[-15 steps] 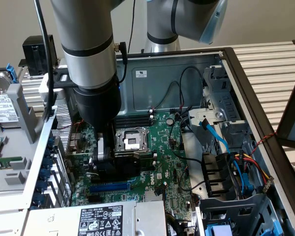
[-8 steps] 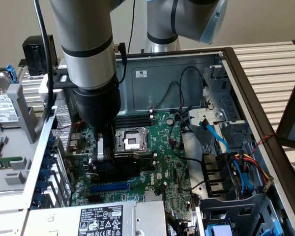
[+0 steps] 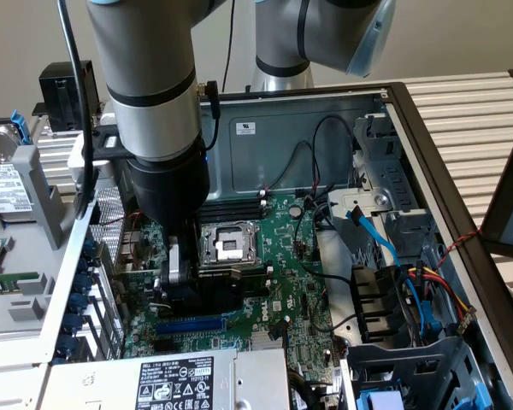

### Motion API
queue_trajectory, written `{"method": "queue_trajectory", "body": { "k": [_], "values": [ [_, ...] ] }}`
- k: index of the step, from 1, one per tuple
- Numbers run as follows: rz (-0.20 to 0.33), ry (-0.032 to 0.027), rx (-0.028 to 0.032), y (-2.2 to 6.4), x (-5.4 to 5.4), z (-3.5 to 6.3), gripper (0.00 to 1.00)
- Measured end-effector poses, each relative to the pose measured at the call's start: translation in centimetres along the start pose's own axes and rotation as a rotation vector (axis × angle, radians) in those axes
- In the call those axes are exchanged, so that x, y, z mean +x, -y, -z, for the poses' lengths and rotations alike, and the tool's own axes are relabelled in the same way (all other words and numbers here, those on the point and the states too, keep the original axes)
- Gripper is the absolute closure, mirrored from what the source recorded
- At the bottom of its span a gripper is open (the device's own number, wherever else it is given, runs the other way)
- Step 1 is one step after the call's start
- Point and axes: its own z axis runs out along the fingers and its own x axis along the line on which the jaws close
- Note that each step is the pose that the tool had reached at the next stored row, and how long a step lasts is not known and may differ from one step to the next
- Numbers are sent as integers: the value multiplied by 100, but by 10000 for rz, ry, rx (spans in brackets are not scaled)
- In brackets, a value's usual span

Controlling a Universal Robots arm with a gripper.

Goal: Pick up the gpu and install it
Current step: 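Insert the gpu into the slot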

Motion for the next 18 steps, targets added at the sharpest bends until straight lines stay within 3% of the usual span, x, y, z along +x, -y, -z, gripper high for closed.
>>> {"method": "queue_trajectory", "body": {
  "k": [18],
  "values": [
    [1,1,3,-37,-14,-22,73]
  ]
}}
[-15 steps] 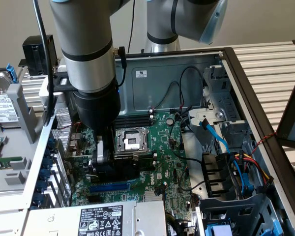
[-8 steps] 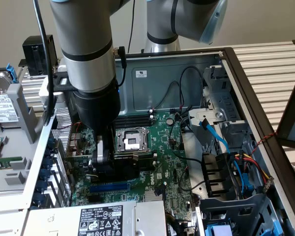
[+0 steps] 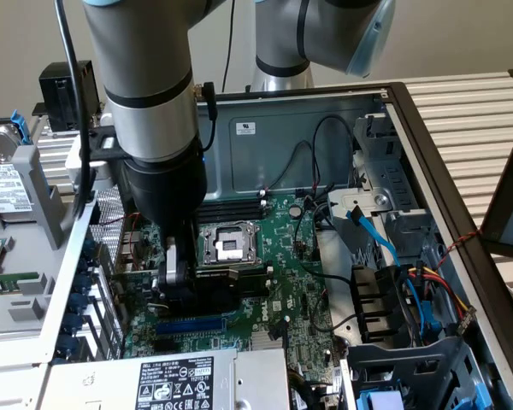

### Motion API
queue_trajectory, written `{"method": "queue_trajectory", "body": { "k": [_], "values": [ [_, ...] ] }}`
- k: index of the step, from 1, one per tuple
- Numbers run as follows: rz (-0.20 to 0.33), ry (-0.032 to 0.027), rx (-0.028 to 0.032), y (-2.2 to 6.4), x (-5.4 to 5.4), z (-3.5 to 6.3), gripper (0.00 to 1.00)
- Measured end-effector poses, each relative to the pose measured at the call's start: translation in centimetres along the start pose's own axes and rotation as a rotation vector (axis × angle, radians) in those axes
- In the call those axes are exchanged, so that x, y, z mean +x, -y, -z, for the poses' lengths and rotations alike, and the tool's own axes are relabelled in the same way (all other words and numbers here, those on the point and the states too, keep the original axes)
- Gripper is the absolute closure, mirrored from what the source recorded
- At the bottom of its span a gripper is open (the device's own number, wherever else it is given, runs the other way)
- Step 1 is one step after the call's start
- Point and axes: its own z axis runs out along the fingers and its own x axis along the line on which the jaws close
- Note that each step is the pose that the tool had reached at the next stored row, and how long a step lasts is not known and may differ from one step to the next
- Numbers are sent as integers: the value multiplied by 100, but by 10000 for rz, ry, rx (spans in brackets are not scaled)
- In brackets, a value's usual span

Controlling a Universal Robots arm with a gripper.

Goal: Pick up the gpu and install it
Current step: 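Insert the gpu into the slot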

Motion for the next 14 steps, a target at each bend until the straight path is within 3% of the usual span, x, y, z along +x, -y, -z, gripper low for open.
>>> {"method": "queue_trajectory", "body": {
  "k": [14],
  "values": [
    [5,-3,4,-38,12,-32,73]
  ]
}}
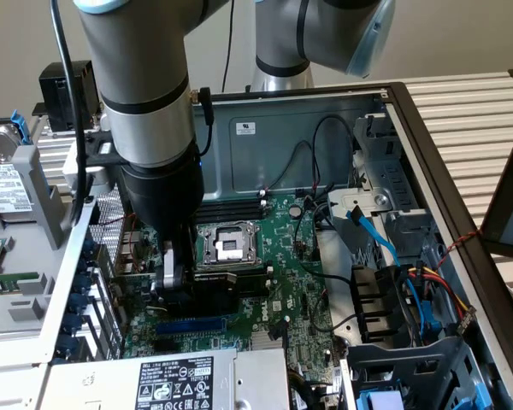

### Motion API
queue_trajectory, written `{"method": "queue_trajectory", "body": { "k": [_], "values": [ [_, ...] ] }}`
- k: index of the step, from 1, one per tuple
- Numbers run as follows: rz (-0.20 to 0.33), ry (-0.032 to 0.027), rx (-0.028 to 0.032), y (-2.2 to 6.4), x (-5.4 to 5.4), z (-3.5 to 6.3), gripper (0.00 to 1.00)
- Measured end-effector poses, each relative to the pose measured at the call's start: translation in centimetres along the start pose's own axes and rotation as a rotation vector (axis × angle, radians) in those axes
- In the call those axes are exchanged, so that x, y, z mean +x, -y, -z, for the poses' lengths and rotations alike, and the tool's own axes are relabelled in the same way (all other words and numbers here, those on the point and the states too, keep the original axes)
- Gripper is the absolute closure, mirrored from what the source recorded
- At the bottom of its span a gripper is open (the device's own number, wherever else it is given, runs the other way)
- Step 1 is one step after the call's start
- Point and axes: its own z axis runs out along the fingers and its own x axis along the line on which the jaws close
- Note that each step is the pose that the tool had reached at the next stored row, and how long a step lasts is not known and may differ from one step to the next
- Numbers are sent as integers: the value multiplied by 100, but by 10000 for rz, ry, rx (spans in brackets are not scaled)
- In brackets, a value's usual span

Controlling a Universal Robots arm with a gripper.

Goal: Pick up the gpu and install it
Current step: 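Insert the gpu into the slot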

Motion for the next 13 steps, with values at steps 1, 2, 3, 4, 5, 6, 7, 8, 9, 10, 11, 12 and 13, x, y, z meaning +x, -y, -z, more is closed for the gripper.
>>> {"method": "queue_trajectory", "body": {
  "k": [1,2,3,4,5,6,7,8,9,10,11,12,13],
  "values": [
    [-1,0,0,-1,1,-1,73],
    [-1,-2,0,-1,1,-1,73],
    [-2,-2,-2,-1,1,-1,73],
    [-1,-3,0,-1,1,-1,73],
    [-1,-4,0,-1,1,-1,73],
    [-1,-4,0,-1,2,-2,73],
    [-1,-4,0,-1,2,-4,73],
    [-1,-4,1,-2,3,-7,73],
    [-2,-3,1,-2,3,-10,73],
    [-3,-3,2,-2,3,-13,73],
    [-4,-2,2,-3,5,-16,73],
    [-6,-2,3,-4,5,-19,73],
    [-11,-1,-17,-9,5,-19,73]
  ]
}}
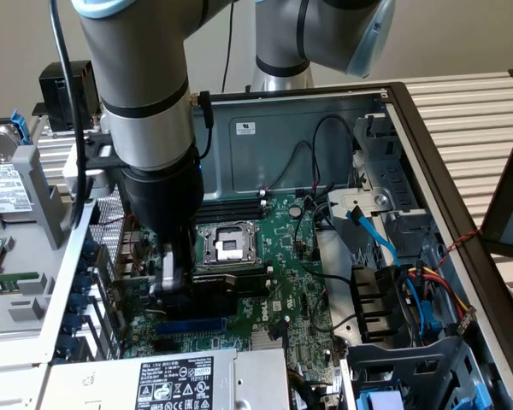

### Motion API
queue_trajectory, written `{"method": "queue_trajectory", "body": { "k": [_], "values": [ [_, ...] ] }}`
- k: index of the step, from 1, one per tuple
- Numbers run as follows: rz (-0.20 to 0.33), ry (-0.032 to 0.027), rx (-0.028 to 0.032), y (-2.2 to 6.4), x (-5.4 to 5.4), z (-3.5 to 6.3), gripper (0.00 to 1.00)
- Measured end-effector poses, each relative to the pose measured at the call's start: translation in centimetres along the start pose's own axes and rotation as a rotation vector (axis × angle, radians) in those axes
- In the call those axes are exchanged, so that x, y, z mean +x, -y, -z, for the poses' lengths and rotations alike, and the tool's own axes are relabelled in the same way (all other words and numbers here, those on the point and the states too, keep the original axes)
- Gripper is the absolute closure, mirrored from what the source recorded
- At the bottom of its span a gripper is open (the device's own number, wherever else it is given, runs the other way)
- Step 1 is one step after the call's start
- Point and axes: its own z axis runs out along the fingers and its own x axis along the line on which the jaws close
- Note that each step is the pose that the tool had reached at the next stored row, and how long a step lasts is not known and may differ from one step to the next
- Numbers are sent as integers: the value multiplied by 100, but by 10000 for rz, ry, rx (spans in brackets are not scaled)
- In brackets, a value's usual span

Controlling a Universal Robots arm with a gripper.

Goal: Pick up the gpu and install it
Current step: 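Insert the gpu into the slot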

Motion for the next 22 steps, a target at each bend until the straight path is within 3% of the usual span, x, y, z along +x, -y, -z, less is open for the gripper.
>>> {"method": "queue_trajectory", "body": {
  "k": [22],
  "values": [
    [-27,28,9,13,19,-4,73]
  ]
}}
